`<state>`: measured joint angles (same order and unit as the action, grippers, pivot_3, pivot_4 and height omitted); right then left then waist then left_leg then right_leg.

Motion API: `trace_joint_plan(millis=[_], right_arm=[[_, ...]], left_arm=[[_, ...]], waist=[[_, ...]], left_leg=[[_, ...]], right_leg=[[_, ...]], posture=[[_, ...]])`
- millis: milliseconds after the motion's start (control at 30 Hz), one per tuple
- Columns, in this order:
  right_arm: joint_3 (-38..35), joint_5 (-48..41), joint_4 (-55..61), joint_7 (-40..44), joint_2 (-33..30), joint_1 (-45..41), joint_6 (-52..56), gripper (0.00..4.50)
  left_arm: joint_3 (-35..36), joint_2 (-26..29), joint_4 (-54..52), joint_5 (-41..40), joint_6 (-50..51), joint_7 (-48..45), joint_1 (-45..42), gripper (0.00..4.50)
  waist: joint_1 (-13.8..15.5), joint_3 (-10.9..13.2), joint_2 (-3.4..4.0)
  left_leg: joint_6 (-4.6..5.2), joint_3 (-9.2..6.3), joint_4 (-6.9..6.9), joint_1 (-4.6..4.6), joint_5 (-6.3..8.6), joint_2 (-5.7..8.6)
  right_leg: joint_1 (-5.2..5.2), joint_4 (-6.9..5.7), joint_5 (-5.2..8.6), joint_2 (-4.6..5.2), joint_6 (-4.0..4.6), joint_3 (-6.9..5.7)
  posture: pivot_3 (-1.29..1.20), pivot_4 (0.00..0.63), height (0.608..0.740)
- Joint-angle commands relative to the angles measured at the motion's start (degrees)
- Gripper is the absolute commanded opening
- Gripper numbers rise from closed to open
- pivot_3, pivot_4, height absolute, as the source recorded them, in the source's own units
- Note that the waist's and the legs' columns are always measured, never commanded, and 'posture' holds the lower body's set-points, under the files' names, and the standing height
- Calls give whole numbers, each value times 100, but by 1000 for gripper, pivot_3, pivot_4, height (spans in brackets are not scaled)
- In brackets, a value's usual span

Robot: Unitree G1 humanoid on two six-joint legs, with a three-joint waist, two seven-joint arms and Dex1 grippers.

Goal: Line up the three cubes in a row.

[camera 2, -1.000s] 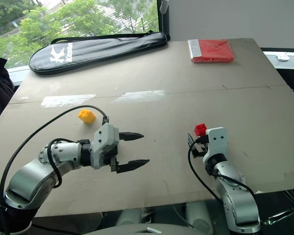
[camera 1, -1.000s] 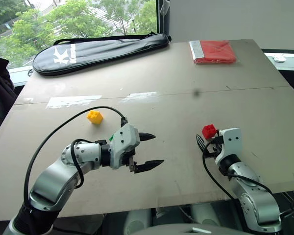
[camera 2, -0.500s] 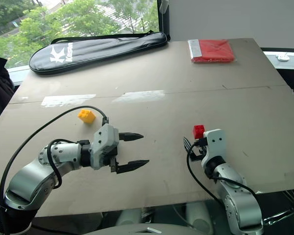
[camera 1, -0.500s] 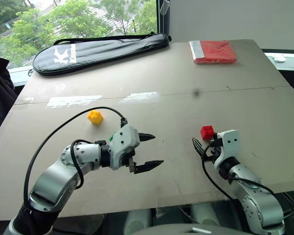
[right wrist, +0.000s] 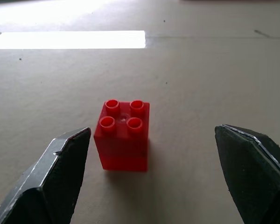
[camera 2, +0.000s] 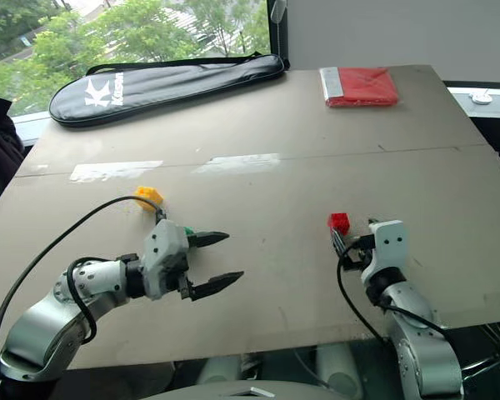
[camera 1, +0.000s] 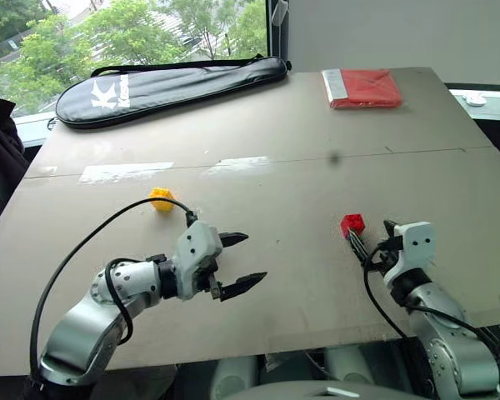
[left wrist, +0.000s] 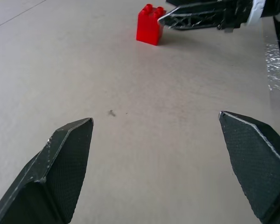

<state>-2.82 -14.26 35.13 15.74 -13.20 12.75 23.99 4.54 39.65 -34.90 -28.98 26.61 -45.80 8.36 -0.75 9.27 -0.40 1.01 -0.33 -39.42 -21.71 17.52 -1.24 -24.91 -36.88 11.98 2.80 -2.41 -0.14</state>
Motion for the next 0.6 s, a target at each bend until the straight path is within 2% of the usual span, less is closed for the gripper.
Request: trace_joint_plan(millis=[33,233,400,533,600], right_arm=[[-117,-555,413,997,-519,143,-372,4382],[-470,-1166,69,2319,-1493,237,-770,4382],[-605,-1191,-384,2551,-1750,29,-871,4382],[-686,-1002,-846,2764,-1938,-32,-1154,4382],[-614,-956,-983,3153,-2115,70,-1443,4382]], left_arm=[[467,-395,-344,-79,-371,431,367,4425],[709,-1201,-532,446,-1064,1187,1113,4425],[800,-1707,-130,1213,-1631,1969,1146,4425],[837,-1781,143,1389,-1974,1956,1341,4425],[921,-1748,345,1367,-2061,1915,1350,4425]], waist=[[0,-1,-2],[10,-4,-14],[33,-10,-26],[18,-11,-28],[22,-11,-28]], left_leg=[[0,-1,0,2,0,0],[0,4,-1,8,0,-1],[1,0,-11,17,-1,0],[1,8,-13,20,-1,0],[2,6,-12,18,0,0]], right_leg=[[1,0,-1,0,0,0],[11,-1,-2,-1,14,-4],[29,-4,4,-8,6,-5],[31,-5,1,-8,9,0],[30,-4,-4,-8,20,-2]], posture=[[0,150,707],[0,150,707],[0,150,707],[0,150,707],[0,150,707]])
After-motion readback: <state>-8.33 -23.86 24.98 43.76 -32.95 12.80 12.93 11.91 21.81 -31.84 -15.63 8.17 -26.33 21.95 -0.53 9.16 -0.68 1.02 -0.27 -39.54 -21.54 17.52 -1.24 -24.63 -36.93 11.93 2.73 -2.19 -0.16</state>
